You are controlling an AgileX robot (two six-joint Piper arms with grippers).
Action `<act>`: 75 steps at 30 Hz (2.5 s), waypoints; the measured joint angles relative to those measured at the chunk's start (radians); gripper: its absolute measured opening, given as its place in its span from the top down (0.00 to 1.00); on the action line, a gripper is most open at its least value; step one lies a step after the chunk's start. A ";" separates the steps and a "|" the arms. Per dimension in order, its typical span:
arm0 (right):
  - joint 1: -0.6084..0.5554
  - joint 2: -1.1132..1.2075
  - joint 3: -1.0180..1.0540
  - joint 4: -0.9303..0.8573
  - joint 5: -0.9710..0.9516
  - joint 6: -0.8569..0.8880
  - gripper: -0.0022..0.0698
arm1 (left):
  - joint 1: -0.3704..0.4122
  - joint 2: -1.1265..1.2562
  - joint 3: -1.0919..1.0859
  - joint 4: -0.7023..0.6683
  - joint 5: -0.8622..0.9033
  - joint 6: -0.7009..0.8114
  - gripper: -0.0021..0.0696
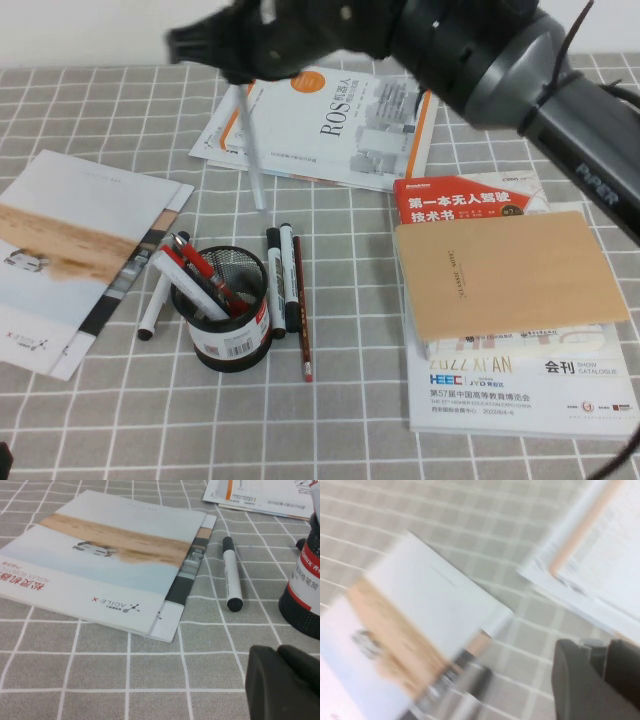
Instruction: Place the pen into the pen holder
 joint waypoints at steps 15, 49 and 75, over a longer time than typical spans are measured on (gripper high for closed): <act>0.052 -0.297 0.873 -0.081 -1.336 -0.004 0.87 | 0.000 0.000 0.000 0.000 0.000 0.000 0.98; 0.025 -0.274 1.267 -0.129 -1.728 -0.236 0.59 | 0.000 0.000 0.000 0.000 0.000 0.000 0.98; -0.004 -1.045 1.790 -0.137 -1.080 -0.235 0.99 | 0.000 0.000 0.000 0.000 0.000 0.000 0.98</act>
